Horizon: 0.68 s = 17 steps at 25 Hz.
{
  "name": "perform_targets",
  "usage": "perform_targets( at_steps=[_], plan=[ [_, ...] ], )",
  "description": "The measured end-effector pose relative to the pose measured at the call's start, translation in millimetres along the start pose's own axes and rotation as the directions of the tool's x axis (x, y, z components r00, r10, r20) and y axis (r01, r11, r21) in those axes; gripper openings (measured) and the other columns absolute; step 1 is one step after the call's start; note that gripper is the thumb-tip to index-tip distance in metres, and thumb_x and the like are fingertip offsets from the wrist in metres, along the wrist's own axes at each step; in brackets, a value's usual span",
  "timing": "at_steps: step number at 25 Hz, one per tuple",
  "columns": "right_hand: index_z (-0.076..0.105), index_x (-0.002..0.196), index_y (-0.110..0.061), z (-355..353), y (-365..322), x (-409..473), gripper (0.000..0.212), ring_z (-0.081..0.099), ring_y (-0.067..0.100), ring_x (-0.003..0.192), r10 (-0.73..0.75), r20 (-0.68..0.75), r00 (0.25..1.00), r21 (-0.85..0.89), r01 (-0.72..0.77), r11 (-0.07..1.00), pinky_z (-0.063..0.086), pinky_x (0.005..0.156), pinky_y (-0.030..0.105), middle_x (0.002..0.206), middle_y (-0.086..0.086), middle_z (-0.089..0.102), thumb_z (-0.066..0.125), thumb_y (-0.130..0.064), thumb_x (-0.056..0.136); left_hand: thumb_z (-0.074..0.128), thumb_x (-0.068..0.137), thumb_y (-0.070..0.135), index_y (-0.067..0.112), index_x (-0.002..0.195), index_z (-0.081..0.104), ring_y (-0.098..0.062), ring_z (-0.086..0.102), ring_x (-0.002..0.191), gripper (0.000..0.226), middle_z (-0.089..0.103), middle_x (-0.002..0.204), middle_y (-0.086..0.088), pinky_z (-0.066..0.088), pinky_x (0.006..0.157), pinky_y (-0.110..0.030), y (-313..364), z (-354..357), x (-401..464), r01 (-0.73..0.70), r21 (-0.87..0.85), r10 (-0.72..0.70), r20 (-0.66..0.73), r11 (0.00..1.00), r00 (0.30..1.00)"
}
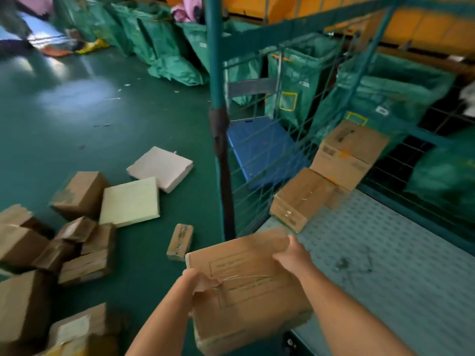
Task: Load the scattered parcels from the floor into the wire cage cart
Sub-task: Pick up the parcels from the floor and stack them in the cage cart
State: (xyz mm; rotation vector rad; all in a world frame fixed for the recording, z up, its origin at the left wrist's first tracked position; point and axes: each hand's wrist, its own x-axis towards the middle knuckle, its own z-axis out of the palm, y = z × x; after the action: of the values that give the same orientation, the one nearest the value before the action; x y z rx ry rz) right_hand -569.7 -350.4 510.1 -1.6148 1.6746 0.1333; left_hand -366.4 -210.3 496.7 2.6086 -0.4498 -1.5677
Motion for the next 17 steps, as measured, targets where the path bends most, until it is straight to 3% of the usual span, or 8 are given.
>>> perform_targets(
  at_steps=[3,7,10,12,14,16,17],
  plan=[
    [0.018,0.152,-0.024,-41,20,47,0.084,0.039,0.032,0.132,0.010,0.012,1.000,0.013,-0.010,1.000,0.039,0.106,0.046,0.149,0.007,0.036,0.066,-0.036,0.084,0.072,0.083,0.043,0.005,0.142,0.029,-0.033,0.058,0.110,0.083,0.048,0.131,-0.018,0.052,0.094,-0.044,46,34,1,0.118,-0.139,-0.097,0.147,0.983,0.984],
    [0.012,0.153,-0.027,-84,34,126,0.081,0.034,0.033,0.136,-0.013,0.059,0.998,0.044,0.010,0.999,0.037,0.108,0.047,0.153,0.005,0.032,0.060,-0.030,0.088,0.076,0.080,0.028,0.008,0.132,0.037,-0.032,0.060,0.099,0.068,0.056,0.113,-0.015,0.053,0.091,-0.046,104,75,28,0.199,-0.408,-0.144,0.161,0.891,0.976],
    [0.010,0.154,-0.025,-99,35,175,0.078,0.022,0.035,0.142,-0.031,0.076,0.997,-0.005,0.031,0.999,0.032,0.111,0.049,0.156,0.003,0.026,0.056,-0.029,0.092,0.075,0.079,0.012,0.009,0.130,0.034,-0.031,0.061,0.090,0.065,0.055,0.118,-0.018,0.054,0.084,-0.049,133,104,48,0.165,-0.625,-0.106,0.131,0.763,0.986],
    [0.010,0.154,-0.023,-98,35,200,0.077,0.019,0.034,0.143,-0.026,0.075,0.997,-0.045,0.029,0.999,0.031,0.113,0.048,0.158,0.003,0.023,0.055,-0.030,0.092,0.074,0.079,0.007,0.005,0.134,0.028,-0.030,0.060,0.091,0.071,0.052,0.122,-0.018,0.053,0.079,-0.046,149,117,57,0.142,-0.713,-0.096,0.105,0.687,0.990],
    [0.009,0.155,-0.021,-93,36,224,0.078,0.018,0.032,0.145,-0.021,0.091,0.996,-0.040,0.024,0.999,0.028,0.115,0.046,0.159,0.004,0.019,0.055,-0.028,0.092,0.078,0.067,0.014,0.006,0.133,0.030,-0.030,0.060,0.096,0.083,0.054,0.121,-0.016,0.054,0.077,-0.041,158,127,66,0.108,-0.741,-0.084,0.070,0.662,0.994],
    [0.007,0.155,-0.020,-84,35,247,0.079,0.018,0.031,0.145,-0.027,0.127,0.992,-0.044,0.033,0.999,0.027,0.116,0.043,0.160,0.005,0.017,0.055,-0.026,0.093,0.079,0.048,0.025,0.009,0.129,0.034,-0.030,0.062,0.099,0.094,0.056,0.118,-0.014,0.056,0.081,-0.043,160,136,88,0.106,-0.743,-0.098,0.055,0.661,0.994],
    [0.007,0.155,-0.019,-80,35,257,0.079,0.019,0.030,0.145,-0.029,0.145,0.989,-0.048,0.036,0.998,0.027,0.116,0.042,0.160,0.005,0.016,0.056,-0.026,0.093,0.078,0.052,0.026,0.010,0.129,0.035,-0.031,0.061,0.101,0.090,0.056,0.118,-0.014,0.056,0.085,-0.046,160,139,100,0.124,-0.735,-0.119,0.059,0.666,0.991]
  ],
)
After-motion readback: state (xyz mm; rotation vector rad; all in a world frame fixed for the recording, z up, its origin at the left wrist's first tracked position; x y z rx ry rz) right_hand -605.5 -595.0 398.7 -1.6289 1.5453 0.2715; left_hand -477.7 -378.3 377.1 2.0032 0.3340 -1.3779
